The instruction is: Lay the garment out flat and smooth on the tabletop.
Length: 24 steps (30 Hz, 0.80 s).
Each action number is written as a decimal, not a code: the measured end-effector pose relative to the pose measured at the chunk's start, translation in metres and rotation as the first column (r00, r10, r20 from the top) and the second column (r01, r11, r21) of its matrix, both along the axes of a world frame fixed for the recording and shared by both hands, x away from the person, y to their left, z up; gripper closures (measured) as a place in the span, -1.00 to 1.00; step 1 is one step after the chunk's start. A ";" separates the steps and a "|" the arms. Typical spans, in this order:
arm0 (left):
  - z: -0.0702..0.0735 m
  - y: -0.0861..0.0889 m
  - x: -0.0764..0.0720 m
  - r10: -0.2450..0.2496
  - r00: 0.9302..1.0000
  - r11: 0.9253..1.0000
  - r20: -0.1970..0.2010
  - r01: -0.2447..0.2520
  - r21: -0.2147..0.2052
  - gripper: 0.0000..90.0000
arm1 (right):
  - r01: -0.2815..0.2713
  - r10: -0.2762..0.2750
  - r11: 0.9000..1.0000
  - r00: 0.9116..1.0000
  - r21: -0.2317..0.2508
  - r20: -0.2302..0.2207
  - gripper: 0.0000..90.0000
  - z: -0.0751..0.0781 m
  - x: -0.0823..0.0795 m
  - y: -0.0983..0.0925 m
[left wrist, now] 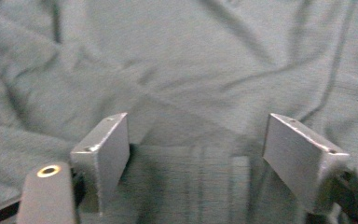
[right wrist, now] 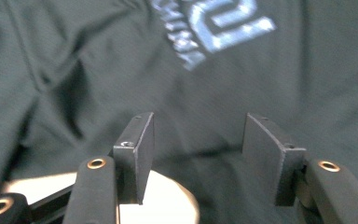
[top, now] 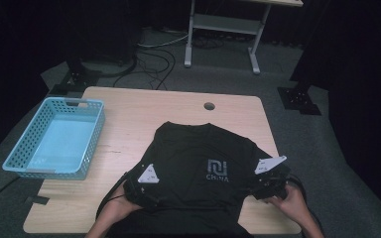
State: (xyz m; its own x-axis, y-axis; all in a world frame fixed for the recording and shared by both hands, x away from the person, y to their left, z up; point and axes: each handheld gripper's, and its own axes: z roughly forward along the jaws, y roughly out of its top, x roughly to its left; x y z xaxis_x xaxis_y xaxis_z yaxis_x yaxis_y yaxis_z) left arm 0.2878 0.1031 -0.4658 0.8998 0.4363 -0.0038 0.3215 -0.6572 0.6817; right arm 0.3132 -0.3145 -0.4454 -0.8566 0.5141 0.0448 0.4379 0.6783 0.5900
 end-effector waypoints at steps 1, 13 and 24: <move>0.001 0.000 -0.001 -0.013 1.000 1.000 0.004 0.013 -0.001 -0.40 | -0.006 0.006 1.000 1.000 0.001 0.002 -0.05 -0.001 -0.002 0.005; 0.005 -0.016 -0.009 -0.208 0.978 0.976 0.008 0.207 0.072 0.38 | -0.028 0.028 0.999 1.000 -0.016 0.003 -0.05 -0.016 -0.004 0.034; 0.004 -0.021 -0.002 -0.192 0.981 0.979 -0.015 0.193 0.071 0.90 | -0.043 0.044 0.999 0.998 -0.003 0.040 0.04 -0.022 -0.004 0.024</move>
